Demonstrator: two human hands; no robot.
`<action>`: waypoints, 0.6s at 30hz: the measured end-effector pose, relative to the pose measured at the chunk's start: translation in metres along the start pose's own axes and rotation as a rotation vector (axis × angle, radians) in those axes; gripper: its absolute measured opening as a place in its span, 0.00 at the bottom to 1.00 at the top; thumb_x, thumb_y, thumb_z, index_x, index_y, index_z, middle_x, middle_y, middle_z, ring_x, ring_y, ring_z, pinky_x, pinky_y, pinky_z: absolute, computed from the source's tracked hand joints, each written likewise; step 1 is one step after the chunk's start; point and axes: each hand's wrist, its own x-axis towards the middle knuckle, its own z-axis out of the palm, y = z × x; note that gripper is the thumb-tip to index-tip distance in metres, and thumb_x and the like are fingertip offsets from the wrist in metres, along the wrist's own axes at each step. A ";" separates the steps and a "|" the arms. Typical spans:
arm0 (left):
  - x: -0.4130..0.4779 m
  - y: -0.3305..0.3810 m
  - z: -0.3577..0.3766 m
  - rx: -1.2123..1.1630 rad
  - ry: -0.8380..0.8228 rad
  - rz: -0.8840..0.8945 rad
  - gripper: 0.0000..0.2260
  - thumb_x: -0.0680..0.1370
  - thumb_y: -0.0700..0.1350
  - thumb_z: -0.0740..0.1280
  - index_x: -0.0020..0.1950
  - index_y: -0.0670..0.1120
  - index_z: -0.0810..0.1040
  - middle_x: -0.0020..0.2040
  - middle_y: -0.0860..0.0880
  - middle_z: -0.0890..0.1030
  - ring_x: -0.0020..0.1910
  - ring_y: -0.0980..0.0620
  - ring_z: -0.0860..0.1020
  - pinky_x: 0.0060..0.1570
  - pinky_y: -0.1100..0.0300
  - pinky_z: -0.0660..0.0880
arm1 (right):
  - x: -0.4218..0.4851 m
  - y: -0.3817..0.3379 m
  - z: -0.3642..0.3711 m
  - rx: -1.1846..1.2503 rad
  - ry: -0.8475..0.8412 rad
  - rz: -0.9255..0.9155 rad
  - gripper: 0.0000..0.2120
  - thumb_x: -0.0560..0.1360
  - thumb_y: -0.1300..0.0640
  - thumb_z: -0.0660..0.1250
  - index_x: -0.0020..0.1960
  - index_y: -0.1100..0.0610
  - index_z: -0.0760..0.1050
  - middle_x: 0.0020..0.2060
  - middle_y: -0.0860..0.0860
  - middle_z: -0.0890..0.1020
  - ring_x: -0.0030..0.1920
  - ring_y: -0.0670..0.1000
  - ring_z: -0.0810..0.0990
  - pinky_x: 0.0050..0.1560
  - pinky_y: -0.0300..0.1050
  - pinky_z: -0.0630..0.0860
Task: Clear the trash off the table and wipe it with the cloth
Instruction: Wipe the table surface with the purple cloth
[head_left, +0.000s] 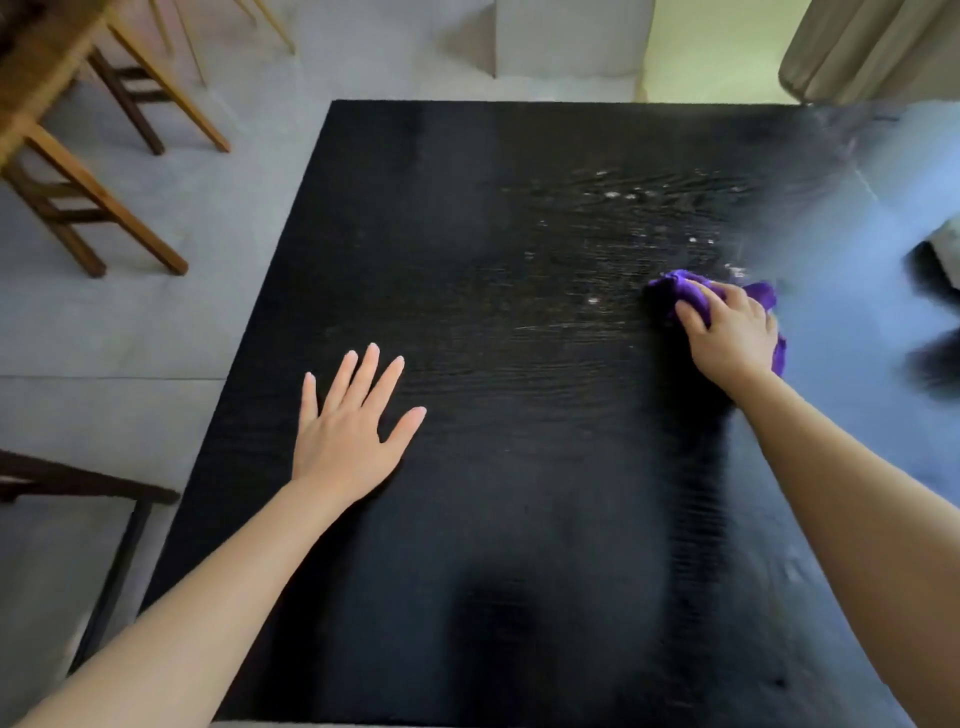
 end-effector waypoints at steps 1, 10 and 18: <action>-0.001 -0.011 -0.001 0.018 0.003 -0.009 0.32 0.74 0.68 0.37 0.76 0.59 0.43 0.79 0.55 0.42 0.77 0.54 0.39 0.75 0.45 0.38 | -0.001 -0.017 0.005 0.009 -0.004 -0.006 0.21 0.78 0.44 0.55 0.69 0.47 0.68 0.69 0.55 0.70 0.70 0.59 0.64 0.72 0.58 0.55; -0.011 -0.079 -0.007 0.016 0.003 -0.010 0.36 0.70 0.69 0.34 0.77 0.57 0.43 0.78 0.54 0.42 0.77 0.54 0.40 0.75 0.51 0.39 | -0.015 -0.209 0.073 0.050 -0.127 -0.222 0.22 0.79 0.43 0.52 0.69 0.49 0.68 0.71 0.51 0.68 0.72 0.55 0.61 0.73 0.57 0.51; -0.070 -0.087 0.001 0.005 0.057 0.017 0.36 0.74 0.68 0.33 0.77 0.52 0.48 0.78 0.50 0.48 0.78 0.51 0.46 0.74 0.52 0.42 | -0.063 -0.307 0.103 0.074 -0.264 -0.570 0.22 0.79 0.43 0.52 0.70 0.46 0.67 0.71 0.48 0.68 0.73 0.53 0.60 0.75 0.56 0.48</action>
